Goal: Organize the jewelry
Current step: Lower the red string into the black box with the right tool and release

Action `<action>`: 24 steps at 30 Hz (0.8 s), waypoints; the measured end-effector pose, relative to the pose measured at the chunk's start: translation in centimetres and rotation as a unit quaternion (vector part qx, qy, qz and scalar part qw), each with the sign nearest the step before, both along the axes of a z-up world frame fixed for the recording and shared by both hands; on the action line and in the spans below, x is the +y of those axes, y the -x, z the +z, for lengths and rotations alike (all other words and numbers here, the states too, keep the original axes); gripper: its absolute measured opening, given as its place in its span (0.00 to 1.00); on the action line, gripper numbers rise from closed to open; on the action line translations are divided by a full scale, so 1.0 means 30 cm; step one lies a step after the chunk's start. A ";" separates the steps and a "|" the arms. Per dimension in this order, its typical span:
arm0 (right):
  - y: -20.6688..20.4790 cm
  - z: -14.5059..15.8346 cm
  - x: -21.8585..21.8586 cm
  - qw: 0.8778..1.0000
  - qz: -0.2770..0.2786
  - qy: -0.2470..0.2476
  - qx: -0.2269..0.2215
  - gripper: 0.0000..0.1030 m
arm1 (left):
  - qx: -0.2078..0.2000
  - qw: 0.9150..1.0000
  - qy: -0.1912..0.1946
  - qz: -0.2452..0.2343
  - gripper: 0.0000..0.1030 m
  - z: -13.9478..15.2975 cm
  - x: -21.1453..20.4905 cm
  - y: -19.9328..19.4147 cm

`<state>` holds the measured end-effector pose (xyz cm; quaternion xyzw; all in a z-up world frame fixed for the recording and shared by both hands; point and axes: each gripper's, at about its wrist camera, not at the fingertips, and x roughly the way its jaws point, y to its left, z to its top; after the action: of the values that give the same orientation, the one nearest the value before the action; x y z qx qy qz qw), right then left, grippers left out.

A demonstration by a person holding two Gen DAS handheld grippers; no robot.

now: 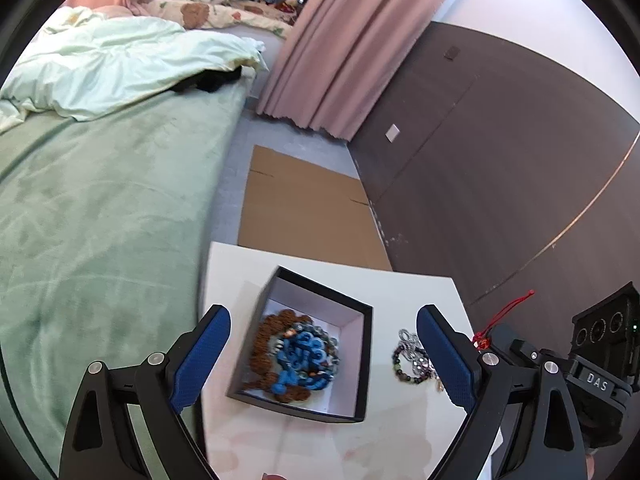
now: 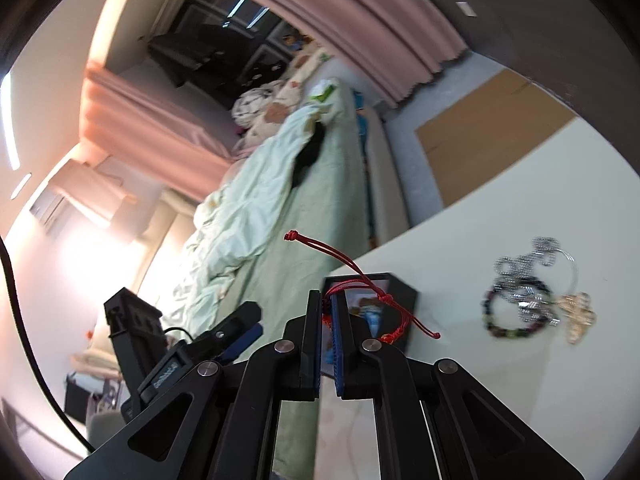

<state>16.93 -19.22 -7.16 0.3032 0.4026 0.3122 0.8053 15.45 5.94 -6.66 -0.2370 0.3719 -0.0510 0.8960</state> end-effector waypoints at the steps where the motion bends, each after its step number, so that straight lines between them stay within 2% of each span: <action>1: -0.001 0.007 0.020 1.000 0.007 -0.003 -0.006 0.06 | -0.003 1.000 0.000 0.005 0.92 0.006 0.015 0.007; 4: -0.013 0.011 0.080 0.999 0.029 -0.006 -0.014 0.06 | -0.008 1.000 0.003 0.018 0.95 0.016 0.050 0.023; 6: -0.020 0.009 0.117 0.999 0.041 -0.002 -0.017 0.06 | -0.012 1.000 0.007 0.027 1.00 0.020 0.075 0.034; 12: -0.034 -0.028 0.208 0.998 0.060 0.009 -0.010 0.06 | -0.025 0.999 0.010 0.045 1.00 0.037 0.131 0.061; 13: -0.039 -0.038 0.225 0.998 0.066 0.014 -0.008 0.09 | -0.027 0.999 0.009 0.047 1.00 0.039 0.136 0.066; 14: -0.045 -0.048 0.236 0.997 0.071 0.020 -0.002 0.13 | -0.030 0.998 0.009 0.048 1.00 0.040 0.142 0.071; 15: -0.051 -0.057 0.245 0.997 0.075 0.027 0.005 0.26 | -0.031 0.998 0.008 0.050 1.00 0.042 0.146 0.074; 16: -0.053 -0.064 0.246 0.997 0.076 0.033 0.008 0.44 | -0.033 0.998 0.007 0.052 1.00 0.044 0.149 0.078; 19: -0.038 -0.052 0.213 0.997 0.061 0.038 -0.003 0.75 | -0.036 0.998 0.004 0.057 1.00 0.045 0.157 0.085; 24: -0.015 -0.026 0.115 0.998 0.040 0.039 -0.009 0.77 | -0.046 0.998 0.002 0.052 1.00 0.052 0.150 0.102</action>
<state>17.38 -15.77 -7.95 0.2526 0.4193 0.3304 0.8069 12.40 10.44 -5.09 -0.2552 0.3171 -0.0155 0.9133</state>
